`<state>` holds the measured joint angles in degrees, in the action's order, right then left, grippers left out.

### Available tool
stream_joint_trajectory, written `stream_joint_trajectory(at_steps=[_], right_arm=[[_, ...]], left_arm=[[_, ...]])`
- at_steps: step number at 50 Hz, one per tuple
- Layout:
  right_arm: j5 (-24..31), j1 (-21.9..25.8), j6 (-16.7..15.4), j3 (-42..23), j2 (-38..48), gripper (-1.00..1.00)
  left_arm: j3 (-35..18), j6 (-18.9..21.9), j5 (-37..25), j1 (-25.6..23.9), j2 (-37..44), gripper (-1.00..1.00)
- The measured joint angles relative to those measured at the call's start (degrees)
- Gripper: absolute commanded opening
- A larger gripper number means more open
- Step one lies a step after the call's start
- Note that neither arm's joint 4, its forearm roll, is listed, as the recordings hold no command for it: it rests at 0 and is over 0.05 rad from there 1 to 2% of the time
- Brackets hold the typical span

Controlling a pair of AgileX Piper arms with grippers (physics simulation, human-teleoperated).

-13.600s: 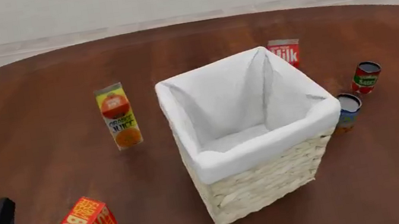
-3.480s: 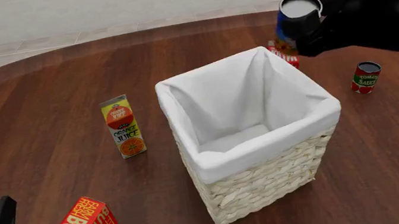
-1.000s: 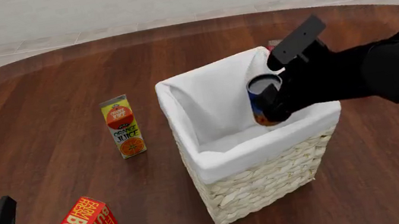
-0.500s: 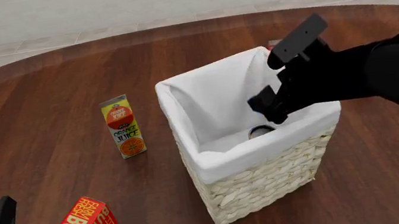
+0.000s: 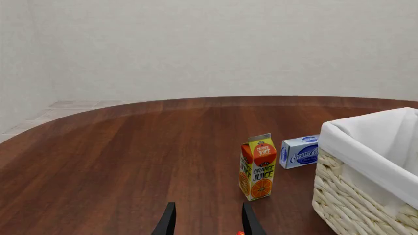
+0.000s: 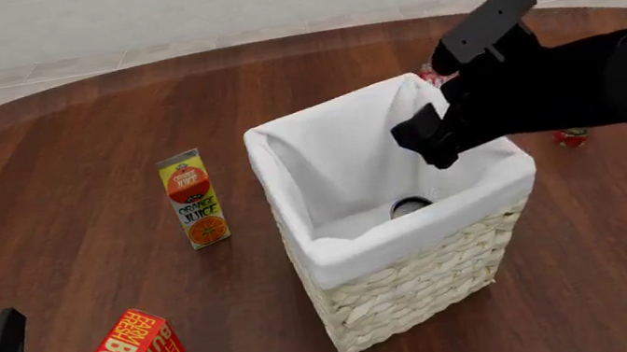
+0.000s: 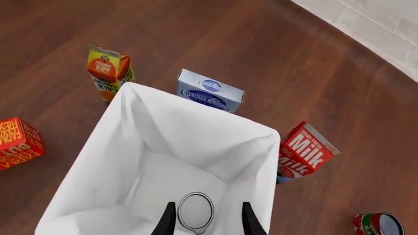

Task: Pick up the alphabet soup and the tomato sauce, and put them in the basket.

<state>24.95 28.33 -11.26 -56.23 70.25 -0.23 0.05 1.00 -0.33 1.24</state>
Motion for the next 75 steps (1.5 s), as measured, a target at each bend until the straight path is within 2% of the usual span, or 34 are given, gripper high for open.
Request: stream_joint_trajectory(at_steps=[27,44,75], right_arm=[[0.1,-4.4,-0.6,-3.3,-2.6,1.0],[-0.8,-9.9,0.0,-4.1,-4.7,1.0],[-5.3,-20.1,1.9,-1.4,-7.1,1.0]], left_arm=[[0.0,0.0,0.0,0.0,0.0,1.0],[0.0,0.0,0.0,0.0,0.0,1.0],[0.0,0.0,0.0,0.0,0.0,1.0]])
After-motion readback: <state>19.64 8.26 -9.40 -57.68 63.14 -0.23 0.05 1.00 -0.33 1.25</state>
